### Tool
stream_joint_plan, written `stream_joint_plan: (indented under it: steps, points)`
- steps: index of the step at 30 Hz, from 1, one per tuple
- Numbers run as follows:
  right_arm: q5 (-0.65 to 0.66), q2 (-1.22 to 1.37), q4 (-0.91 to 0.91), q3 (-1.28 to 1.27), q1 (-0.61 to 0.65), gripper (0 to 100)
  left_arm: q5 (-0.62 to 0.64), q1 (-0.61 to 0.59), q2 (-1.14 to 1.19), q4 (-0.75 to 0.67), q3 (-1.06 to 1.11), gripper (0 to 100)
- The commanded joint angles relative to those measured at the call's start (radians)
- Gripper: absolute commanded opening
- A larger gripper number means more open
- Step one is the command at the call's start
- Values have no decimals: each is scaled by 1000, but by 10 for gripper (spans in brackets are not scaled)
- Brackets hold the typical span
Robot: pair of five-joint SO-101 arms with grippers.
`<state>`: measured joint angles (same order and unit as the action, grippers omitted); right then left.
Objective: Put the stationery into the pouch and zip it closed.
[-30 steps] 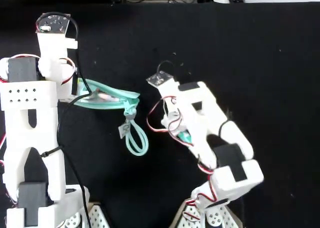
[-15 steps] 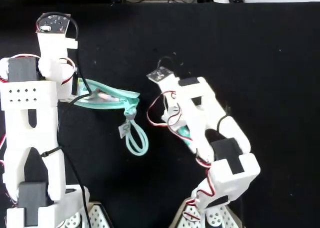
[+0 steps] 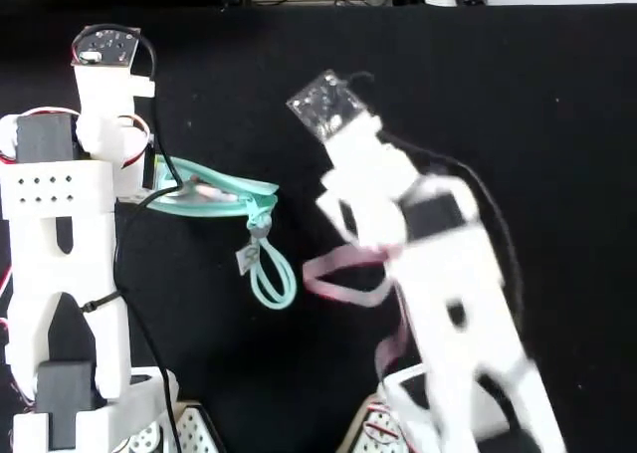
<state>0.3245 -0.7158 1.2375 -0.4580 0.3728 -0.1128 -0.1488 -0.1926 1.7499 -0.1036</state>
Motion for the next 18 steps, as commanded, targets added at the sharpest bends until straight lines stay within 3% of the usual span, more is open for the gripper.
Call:
stream_joint_plan:
  steps: [1, 5, 12, 15, 18]
  points:
    - [-57, -303, -97, 28, 127, 12, -8, 1, 11, 6, 18, 30]
    - [-58, -498, -345, -90, 224, 14, -8, -1, 11, 6, 18, 30]
    - [-52, -648, -867, -450, 526, 13, -6, 5, 11, 8, 18, 30]
    - [-52, -631, -1059, -568, 552, 13, -6, 5, 11, 8, 33, 30]
    - [-52, -570, -1140, -608, 540, 13, -6, 5, 11, 8, 33, 30]
